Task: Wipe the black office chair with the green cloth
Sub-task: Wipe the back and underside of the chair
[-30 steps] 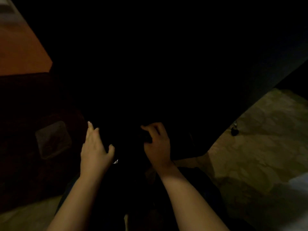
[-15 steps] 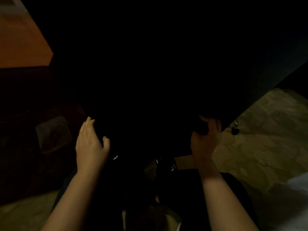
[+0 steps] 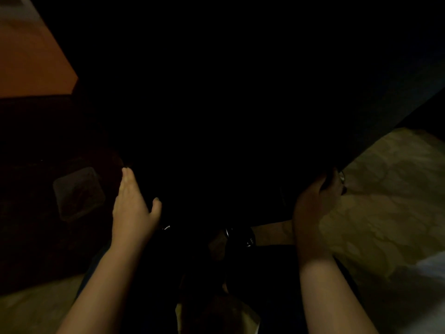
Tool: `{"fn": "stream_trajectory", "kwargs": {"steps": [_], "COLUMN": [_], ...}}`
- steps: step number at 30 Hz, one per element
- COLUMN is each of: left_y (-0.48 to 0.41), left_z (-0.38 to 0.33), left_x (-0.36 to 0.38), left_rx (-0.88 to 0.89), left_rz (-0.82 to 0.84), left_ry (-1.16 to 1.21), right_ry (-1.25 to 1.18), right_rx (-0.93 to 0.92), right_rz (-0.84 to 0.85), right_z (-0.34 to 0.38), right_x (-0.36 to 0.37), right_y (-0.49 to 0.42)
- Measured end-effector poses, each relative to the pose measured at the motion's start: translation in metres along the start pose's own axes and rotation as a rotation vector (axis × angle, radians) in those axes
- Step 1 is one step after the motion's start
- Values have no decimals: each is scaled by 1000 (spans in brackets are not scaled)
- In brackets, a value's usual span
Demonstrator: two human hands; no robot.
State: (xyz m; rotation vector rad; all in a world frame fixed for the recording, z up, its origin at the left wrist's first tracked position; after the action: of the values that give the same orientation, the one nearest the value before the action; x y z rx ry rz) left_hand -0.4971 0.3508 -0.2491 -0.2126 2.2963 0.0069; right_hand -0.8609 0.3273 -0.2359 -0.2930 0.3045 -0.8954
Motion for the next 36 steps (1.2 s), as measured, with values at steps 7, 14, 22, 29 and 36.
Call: {"fn": "stream_trajectory", "kwargs": {"steps": [7,14,22,29,36], "left_y": [5,8,7,5,11], "left_z": [-5,-4,-6,-11,-20], "left_x": [-7,-7,-6,-1,0], "left_rx": [-38,-37,-28,-15,-17], "left_rz": [3,30,-62,-33,-35], "left_ry": [150,153,172,166,164], "right_ry": [-76,-57,123,37,55], "right_rx": [-158,-572,-975,-715,-272], "right_rz": [-65,226,530,228,91], "right_z": [64,82,71,65,29], "right_x": [26,80,103,49,5], "right_y": [43,107,132,65,17]}}
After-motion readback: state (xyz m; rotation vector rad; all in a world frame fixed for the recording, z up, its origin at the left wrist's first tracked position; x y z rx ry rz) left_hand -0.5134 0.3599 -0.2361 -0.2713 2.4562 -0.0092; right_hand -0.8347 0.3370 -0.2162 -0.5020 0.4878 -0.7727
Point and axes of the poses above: each hand's wrist, its own y-axis away from the middle knuckle, its own x-axis out of the palm, z = x × y, the point moved 3 cm from there along -y, towards the middle knuckle, and after that the axes turned 5 degrees about z, right-handed, at the moved point
